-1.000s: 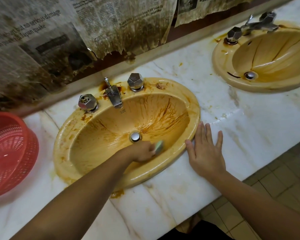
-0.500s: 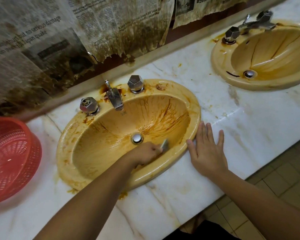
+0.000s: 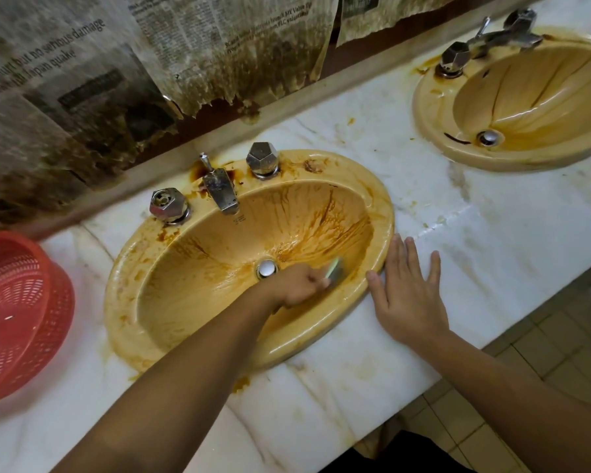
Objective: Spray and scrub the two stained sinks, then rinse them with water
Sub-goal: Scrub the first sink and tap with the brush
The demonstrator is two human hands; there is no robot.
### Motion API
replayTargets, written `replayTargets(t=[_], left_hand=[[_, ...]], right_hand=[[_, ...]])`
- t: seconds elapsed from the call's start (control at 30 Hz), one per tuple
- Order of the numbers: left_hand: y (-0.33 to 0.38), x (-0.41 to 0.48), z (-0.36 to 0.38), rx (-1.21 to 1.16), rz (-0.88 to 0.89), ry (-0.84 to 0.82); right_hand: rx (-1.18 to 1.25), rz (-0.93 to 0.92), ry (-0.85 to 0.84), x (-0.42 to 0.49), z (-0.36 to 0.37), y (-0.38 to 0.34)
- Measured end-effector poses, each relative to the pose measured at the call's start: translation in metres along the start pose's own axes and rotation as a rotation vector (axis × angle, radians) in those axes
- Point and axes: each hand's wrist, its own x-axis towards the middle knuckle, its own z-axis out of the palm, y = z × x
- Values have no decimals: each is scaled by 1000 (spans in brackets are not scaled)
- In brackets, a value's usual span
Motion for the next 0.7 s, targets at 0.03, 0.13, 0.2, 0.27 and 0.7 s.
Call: replayTargets(t=[0.03, 0.13, 0.2, 0.27, 0.7], left_hand=[[-17, -4, 5, 112, -71, -10], [-41, 3, 8, 402, -270, 55], [-23, 18, 8, 393, -259, 120], [13, 29, 11, 283, -134, 148], [-3, 18, 1, 465, -265, 99]], right_hand=[[2, 1, 3, 0, -1, 0], [-14, 2, -1, 0, 0, 0], [-13, -2, -6, 0, 0, 0], [-9, -2, 1, 0, 1, 1], [4, 3, 40, 0, -1, 1]])
